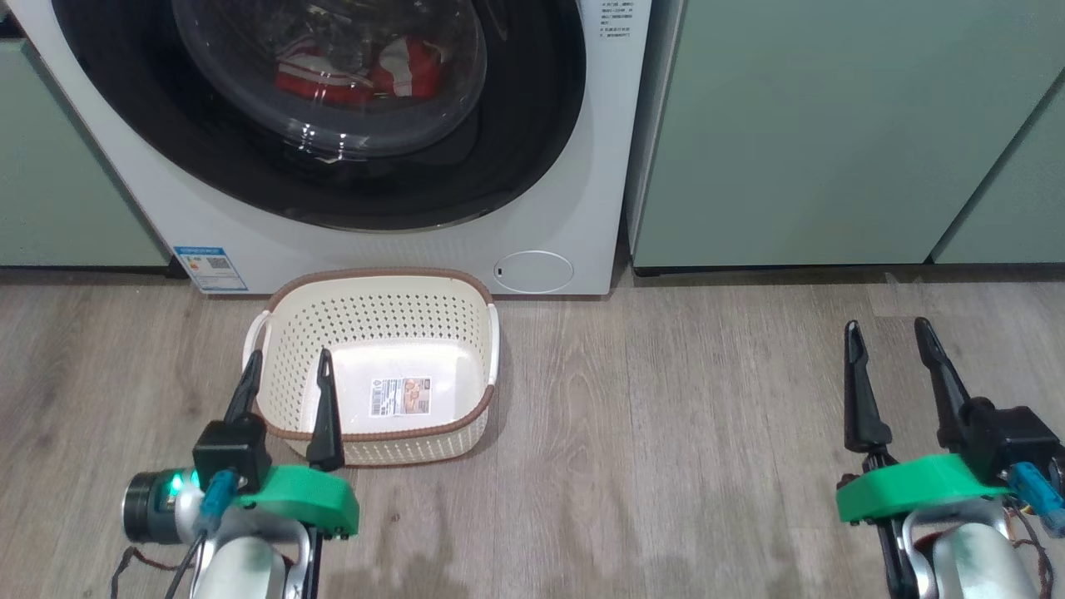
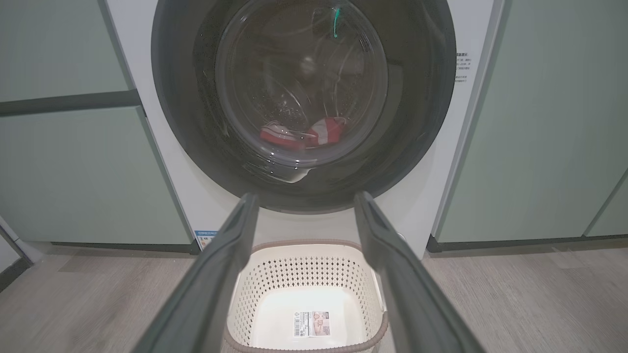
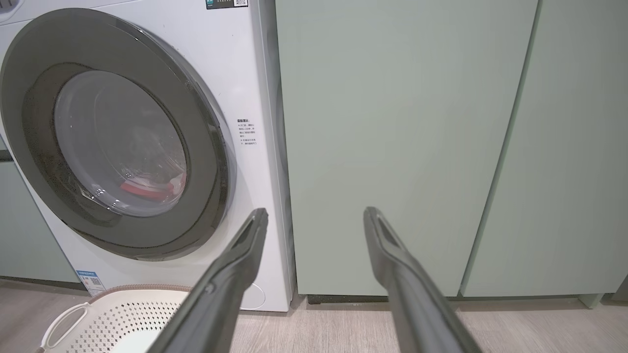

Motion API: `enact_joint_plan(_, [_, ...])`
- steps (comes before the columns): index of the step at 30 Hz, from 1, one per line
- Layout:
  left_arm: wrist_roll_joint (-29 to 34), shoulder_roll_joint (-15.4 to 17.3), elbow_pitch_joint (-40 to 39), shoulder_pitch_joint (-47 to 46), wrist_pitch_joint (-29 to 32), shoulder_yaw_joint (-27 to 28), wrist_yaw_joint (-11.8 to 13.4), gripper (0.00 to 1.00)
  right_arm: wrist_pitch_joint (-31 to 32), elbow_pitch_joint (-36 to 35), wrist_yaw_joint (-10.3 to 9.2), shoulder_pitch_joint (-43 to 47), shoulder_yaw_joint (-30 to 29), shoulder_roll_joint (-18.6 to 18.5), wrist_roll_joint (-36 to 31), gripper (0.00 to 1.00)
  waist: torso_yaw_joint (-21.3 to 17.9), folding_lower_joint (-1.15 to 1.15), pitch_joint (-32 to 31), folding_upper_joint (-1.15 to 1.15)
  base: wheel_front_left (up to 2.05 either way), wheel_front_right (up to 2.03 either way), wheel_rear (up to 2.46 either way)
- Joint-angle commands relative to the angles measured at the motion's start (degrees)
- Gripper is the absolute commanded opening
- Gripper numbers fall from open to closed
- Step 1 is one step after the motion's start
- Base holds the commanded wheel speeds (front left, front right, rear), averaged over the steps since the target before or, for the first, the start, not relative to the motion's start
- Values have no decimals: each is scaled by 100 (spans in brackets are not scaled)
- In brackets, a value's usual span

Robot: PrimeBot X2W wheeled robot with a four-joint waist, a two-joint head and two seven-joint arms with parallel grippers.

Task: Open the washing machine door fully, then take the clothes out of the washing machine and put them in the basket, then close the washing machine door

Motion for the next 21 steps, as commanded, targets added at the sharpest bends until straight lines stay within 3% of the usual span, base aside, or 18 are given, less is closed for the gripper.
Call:
enact_joint_plan(1, [91, 19, -150, -343, -45, 218, -11, 100, -52, -169, 42, -215, 148, -83, -37, 100, 3, 0, 1, 0, 0, 0, 0])
enact_joint_plan(8, [107, 3, -129, -355, -45, 250, -44, 100, -52, -167, 42, -231, 173, -83, -56, 100, 19, 0, -4, 0, 0, 0, 0])
enact_joint_plan(9, [108, 2, -127, -358, -45, 254, -50, 100, -52, -163, 42, -234, 176, -83, -52, 80, 22, 0, -2, 0, 0, 0, 0])
enact_joint_plan(10, [110, 0, -124, -362, -45, 257, -56, 100, -52, -158, 42, -242, 178, -83, -53, 50, 26, 0, 0, 0, 0, 0, 0])
enact_joint_plan(11, [110, -1, -121, -368, -45, 260, -62, 100, -52, -148, 42, -249, 182, -83, -41, 29, 32, 0, 3, 0, 0, 0, 0])
enact_joint_plan(12, [107, -2, -118, -373, -45, 261, -70, 100, -52, -128, 42, -258, 185, -83, -11, 0, 37, 0, 4, 0, 0, 0, 0])
enact_joint_plan(15, [70, -5, -113, -354, -45, 263, -102, 100, -52, -10, 42, -306, 129, -83, 341, 0, 59, 0, 13, 0, 0, 0, 0])
enact_joint_plan(21, [-66, -9, -143, -310, -45, 179, -103, 100, -52, 475, 42, -599, -100, -83, 2005, 0, 145, 0, 89, 0, 0, 0, 0])
